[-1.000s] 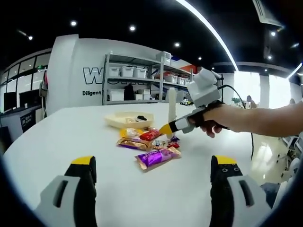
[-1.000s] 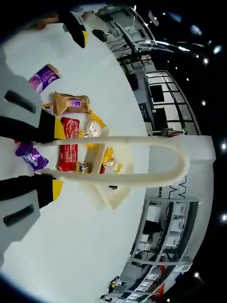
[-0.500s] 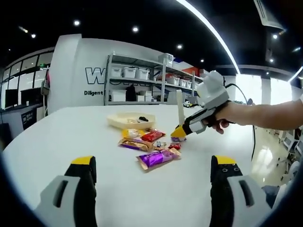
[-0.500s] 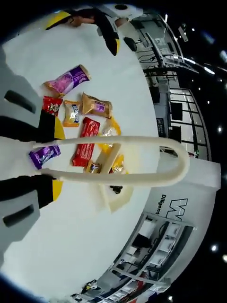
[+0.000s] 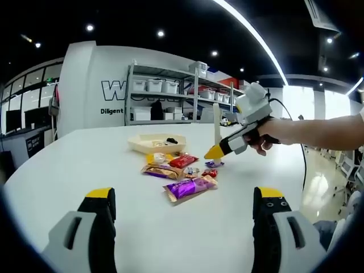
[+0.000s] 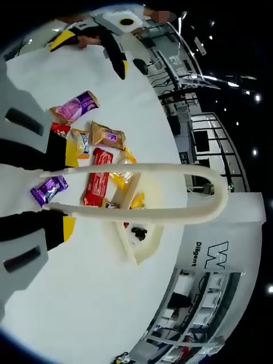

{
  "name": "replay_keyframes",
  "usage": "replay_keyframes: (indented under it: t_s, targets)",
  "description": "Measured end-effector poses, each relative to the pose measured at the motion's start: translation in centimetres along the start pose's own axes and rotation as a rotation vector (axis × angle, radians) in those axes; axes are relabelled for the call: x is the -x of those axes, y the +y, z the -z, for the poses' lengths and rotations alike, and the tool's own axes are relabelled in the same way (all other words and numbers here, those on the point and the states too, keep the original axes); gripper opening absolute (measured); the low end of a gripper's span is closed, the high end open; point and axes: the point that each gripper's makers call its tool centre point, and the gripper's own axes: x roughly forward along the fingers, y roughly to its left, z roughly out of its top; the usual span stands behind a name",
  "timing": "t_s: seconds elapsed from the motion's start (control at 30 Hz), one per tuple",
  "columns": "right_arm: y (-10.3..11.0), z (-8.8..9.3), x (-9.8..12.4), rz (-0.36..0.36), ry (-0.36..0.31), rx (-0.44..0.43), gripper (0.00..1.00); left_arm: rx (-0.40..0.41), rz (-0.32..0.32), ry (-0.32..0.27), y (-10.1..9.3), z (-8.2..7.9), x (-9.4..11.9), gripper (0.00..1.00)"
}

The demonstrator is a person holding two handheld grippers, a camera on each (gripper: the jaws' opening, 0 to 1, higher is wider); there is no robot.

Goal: Place the target food into the container with the food tongs after gripping and lifting it, then release it inside without dropping or visibly crushing the food.

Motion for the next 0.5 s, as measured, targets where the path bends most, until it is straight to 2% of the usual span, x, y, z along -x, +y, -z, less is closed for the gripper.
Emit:
replay_keyframes:
  t_s: [0.07, 0.27, 0.5]
  targets:
    - [0.4, -0.1, -0.1, -0.041, -0.007, -0.017, 0.21, 0.004, 0.001, -0.003, 0.0, -0.1, 0.0, 0.99]
    - [0.2, -0.5, -1.1, -0.068, -0.003, 0.010, 0.22, 0.014, -0.005, 0.001, 0.3, 0.0, -0.1, 0.99]
    - [1.5, -0.4, -0.4, -0.114, -0.002, 0.050, 0.22, 0.000, 0.001, 0.006, 0.3, -0.1, -0.3, 0.99]
